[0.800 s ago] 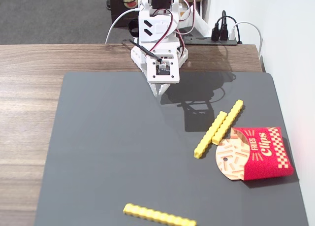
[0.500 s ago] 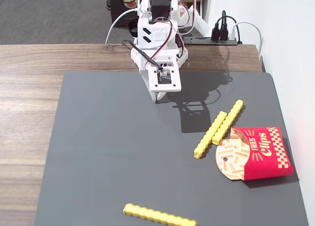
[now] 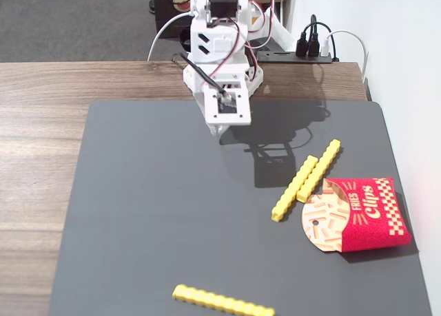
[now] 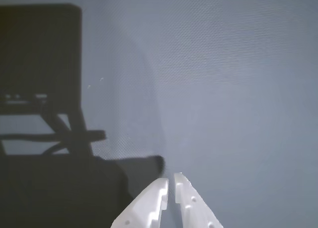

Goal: Grab a fry

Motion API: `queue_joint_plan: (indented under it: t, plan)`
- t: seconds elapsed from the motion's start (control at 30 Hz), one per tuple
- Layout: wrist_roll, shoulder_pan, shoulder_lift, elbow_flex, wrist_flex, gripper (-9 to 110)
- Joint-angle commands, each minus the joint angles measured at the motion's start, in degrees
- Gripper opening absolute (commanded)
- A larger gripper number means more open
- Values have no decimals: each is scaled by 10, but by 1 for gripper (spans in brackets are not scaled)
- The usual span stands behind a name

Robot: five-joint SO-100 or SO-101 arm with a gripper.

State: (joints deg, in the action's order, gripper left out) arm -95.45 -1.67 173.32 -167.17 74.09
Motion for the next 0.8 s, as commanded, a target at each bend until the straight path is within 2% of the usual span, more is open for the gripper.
queue_joint_plan:
  t: [0.0, 0.77]
  plan:
    - [-6, -14, -38, 56, -2, 1]
    - [-53, -140, -410, 444, -6, 1]
